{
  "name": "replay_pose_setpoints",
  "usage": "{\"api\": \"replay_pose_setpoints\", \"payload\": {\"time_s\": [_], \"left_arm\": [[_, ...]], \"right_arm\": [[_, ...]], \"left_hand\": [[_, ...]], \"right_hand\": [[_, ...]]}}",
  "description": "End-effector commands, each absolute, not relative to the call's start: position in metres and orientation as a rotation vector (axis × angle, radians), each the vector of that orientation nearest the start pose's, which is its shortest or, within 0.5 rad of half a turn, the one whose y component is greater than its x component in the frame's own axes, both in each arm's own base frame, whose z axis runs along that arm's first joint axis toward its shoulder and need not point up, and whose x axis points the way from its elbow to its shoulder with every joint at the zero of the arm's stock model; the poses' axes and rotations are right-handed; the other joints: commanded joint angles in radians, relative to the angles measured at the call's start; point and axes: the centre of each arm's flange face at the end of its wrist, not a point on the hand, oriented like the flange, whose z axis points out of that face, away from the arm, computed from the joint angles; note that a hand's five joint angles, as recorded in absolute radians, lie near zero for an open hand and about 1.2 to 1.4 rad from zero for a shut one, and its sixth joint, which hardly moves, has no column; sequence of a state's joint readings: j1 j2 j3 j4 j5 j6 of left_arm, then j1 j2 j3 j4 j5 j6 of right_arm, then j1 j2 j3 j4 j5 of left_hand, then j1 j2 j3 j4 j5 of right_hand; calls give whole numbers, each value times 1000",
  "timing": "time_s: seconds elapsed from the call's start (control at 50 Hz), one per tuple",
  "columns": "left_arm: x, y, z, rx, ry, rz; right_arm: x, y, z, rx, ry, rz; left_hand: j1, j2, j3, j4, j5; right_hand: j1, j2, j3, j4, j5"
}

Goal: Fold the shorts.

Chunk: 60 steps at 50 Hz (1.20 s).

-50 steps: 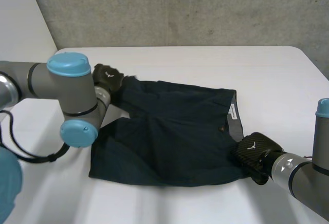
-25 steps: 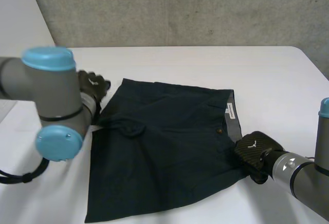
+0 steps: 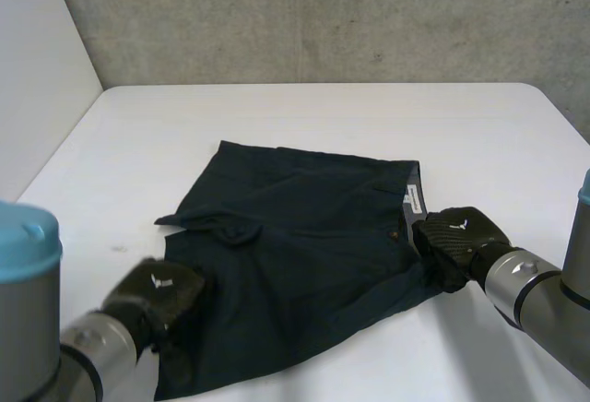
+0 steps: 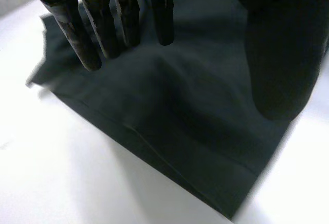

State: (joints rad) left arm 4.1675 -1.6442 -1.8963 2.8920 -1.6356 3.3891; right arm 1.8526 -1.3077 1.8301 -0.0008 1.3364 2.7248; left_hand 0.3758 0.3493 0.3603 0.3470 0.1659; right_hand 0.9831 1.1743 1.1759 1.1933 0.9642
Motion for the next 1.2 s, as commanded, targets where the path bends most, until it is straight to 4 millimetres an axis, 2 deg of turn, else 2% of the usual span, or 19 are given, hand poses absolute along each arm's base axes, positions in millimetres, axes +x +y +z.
{"api": "replay_pose_setpoints", "payload": {"time_s": [0.02, 0.08, 0.18, 0.32, 0.52, 0.6, 0.62, 0.74, 0.8, 0.88, 0.98, 1.02, 1.06, 1.08, 1.1, 1.16, 1.2], "left_arm": [[-230, -134, 163, 988, 2690, -1551], [-232, -136, 156, 962, 2635, -1690], [-235, -132, 149, 974, 2582, -1803], [-241, -112, 139, 1080, 2604, -1777], [-245, -104, 131, 1147, 2603, -1741], [-245, -105, 131, 1131, 2595, -1745], [-245, -107, 131, 1112, 2584, -1756], [-244, -116, 129, 1033, 2542, -1769], [-243, -117, 126, 1029, 2544, -1743], [-242, -114, 130, 1045, 2549, -1716], [-240, -112, 143, 1127, 2491, -1686], [-237, -111, 145, 1153, 2469, -1665], [-236, -109, 144, 1160, 2468, -1657], [-234, -107, 142, 1159, 2470, -1646], [-232, -106, 141, 1160, 2473, -1636], [-228, -97, 135, 1183, 2491, -1601], [-226, -93, 132, 1189, 2495, -1593]], "right_arm": [[228, -228, 161, -1051, 2341, -1496], [229, -226, 160, -1051, 2331, -1486], [228, -226, 160, -1044, 2333, -1480], [228, -226, 160, -1048, 2328, -1487], [228, -228, 160, -1041, 2324, -1501], [228, -228, 160, -1041, 2324, -1501], [228, -227, 159, -1041, 2324, -1501], [229, -227, 160, -1046, 2319, -1504], [229, -226, 163, -1053, 2311, -1510], [228, -223, 180, -1083, 2282, -1572], [222, -204, 216, -1224, 2244, -1614], [221, -200, 224, -1257, 2226, -1630], [222, -196, 227, -1275, 2189, -1645], [224, -195, 227, -1273, 2181, -1642], [224, -195, 227, -1265, 2176, -1644], [226, -197, 220, -1186, 2181, -1631], [227, -201, 212, -1141, 2196, -1602]], "left_hand": [[81, 108, 97, 110, 117], [84, 111, 100, 113, 120], [93, 120, 109, 122, 129], [90, 117, 106, 119, 126], [128, 155, 144, 157, 164], [327, 354, 343, 356, 363], [476, 503, 492, 505, 512], [976, 1003, 992, 1005, 1011], [1020, 1047, 1036, 1049, 1056], [1020, 1047, 1036, 1049, 1056], [1020, 1047, 1036, 1049, 1056], [1020, 1047, 1036, 1049, 1056], [574, 601, 590, 603, 610], [92, 119, 108, 121, 128], [-29, -2, -13, 0, 6], [-153, -126, -137, -124, -117], [-159, -133, -144, -131, -124]], "right_hand": [[413, 222, 220, 203, 258], [413, 222, 220, 203, 258], [413, 222, 220, 203, 258], [413, 222, 220, 203, 258], [413, 222, 220, 203, 258], [413, 222, 220, 203, 258], [413, 222, 220, 203, 258], [413, 222, 220, 203, 258], [413, 222, 220, 203, 258], [413, 222, 220, 203, 258], [413, 222, 220, 203, 258], [413, 222, 220, 203, 258], [413, 222, 220, 203, 258], [413, 222, 220, 203, 258], [413, 222, 220, 203, 258], [413, 222, 220, 203, 258], [413, 222, 220, 203, 258]]}}
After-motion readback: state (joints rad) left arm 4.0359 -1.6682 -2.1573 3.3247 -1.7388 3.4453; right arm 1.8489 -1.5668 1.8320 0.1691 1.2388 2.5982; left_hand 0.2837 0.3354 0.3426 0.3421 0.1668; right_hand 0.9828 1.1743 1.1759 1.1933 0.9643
